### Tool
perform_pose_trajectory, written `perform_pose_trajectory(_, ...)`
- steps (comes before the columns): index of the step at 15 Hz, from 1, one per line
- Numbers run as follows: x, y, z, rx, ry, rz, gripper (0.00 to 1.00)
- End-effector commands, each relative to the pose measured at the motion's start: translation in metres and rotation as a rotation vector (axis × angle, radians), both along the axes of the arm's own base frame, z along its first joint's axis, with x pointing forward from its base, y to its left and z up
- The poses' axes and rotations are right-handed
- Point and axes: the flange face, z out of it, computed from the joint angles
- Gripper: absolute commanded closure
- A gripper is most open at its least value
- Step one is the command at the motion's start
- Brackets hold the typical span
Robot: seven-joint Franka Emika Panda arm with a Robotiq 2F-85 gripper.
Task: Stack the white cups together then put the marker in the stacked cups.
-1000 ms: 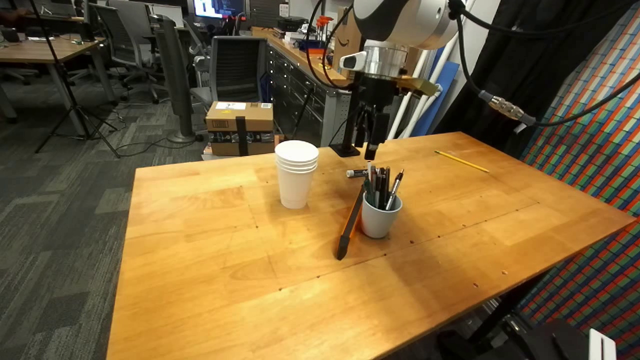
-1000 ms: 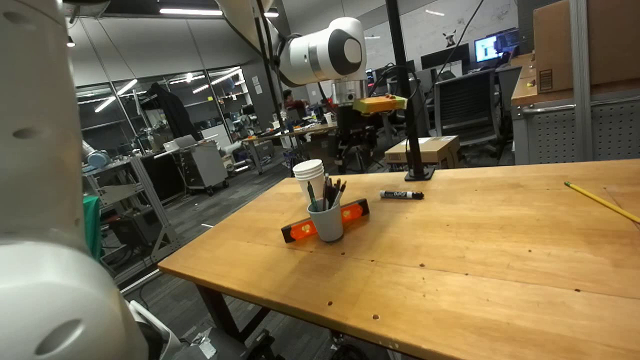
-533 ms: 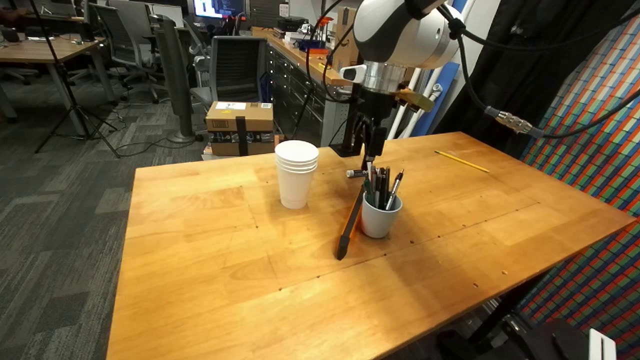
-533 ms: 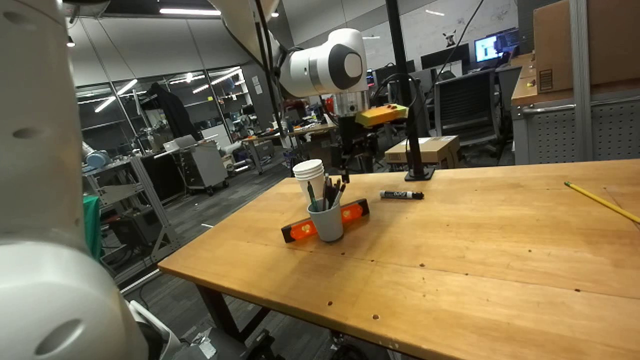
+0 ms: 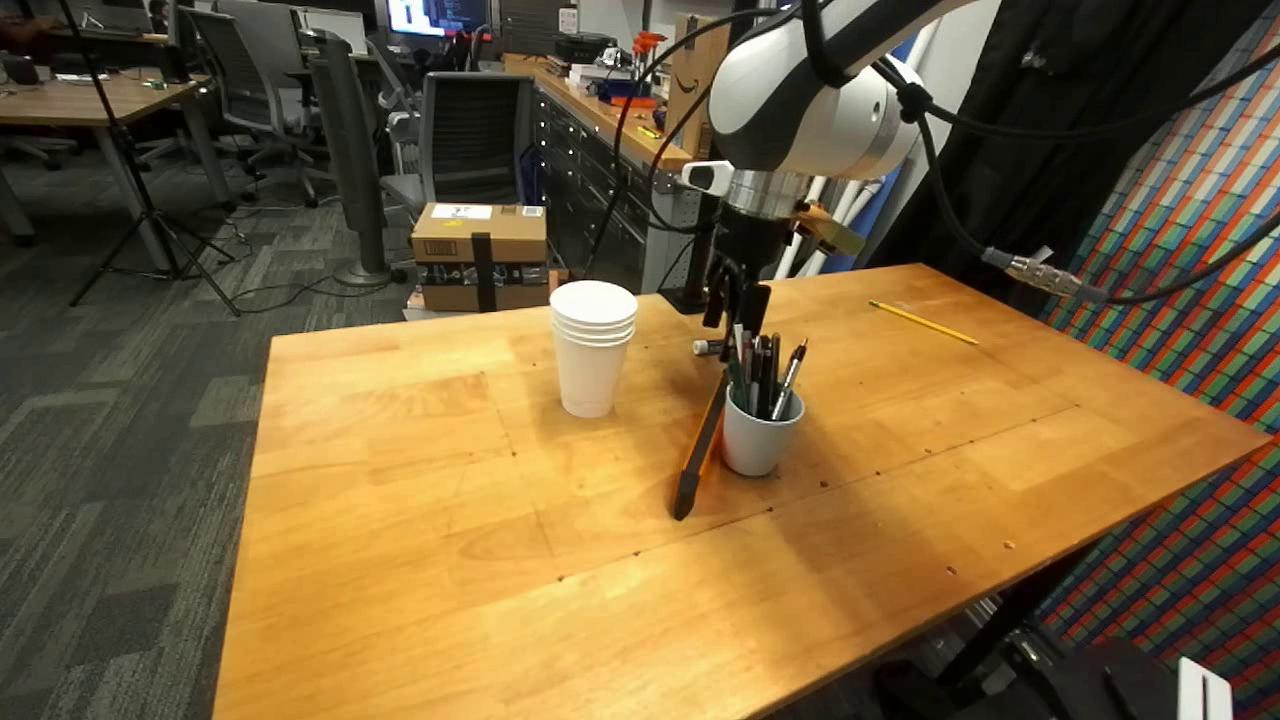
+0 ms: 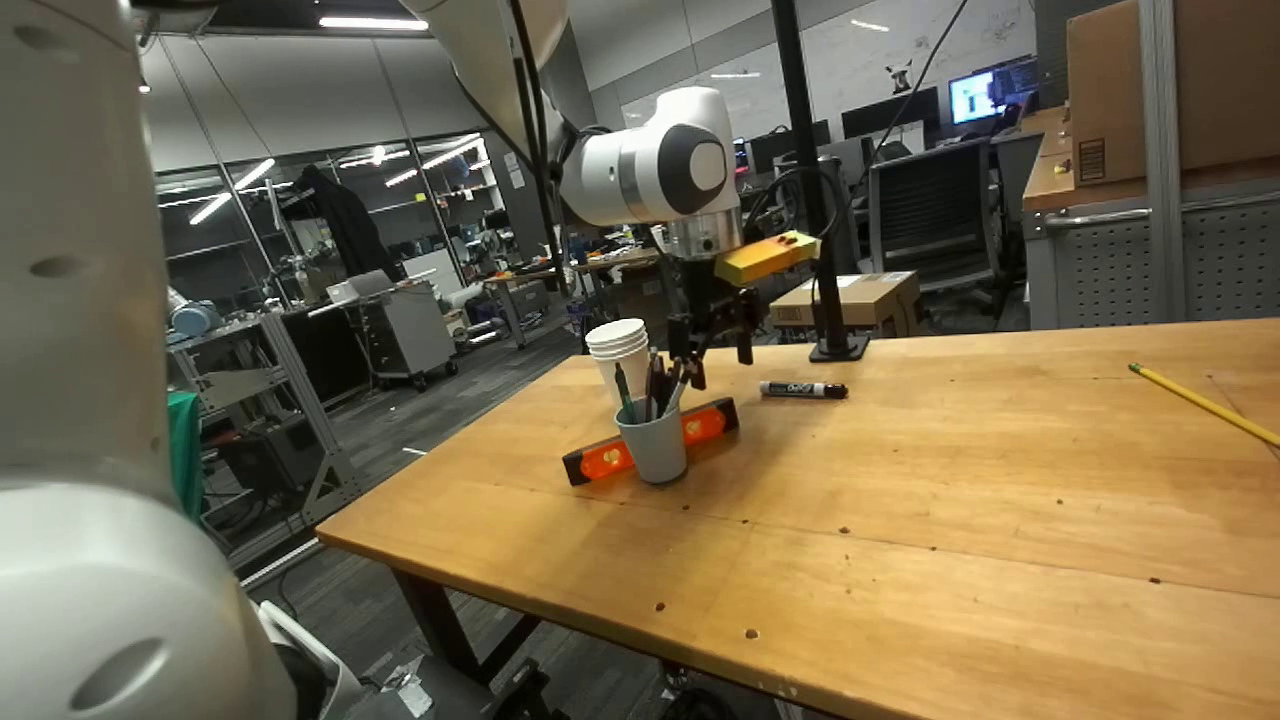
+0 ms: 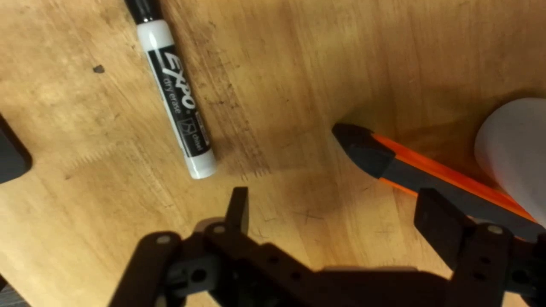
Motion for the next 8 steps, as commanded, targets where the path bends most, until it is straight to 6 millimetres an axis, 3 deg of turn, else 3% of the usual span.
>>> perform_pose_trajectory(1, 0.0057, -0.0013, -0.0018, 0.010, -0.070, -0.024, 0.00)
perform_pose_trajectory(8, 0.0112, -0.0067, -0.0109, -0.001, -0.136, -0.023, 0.00)
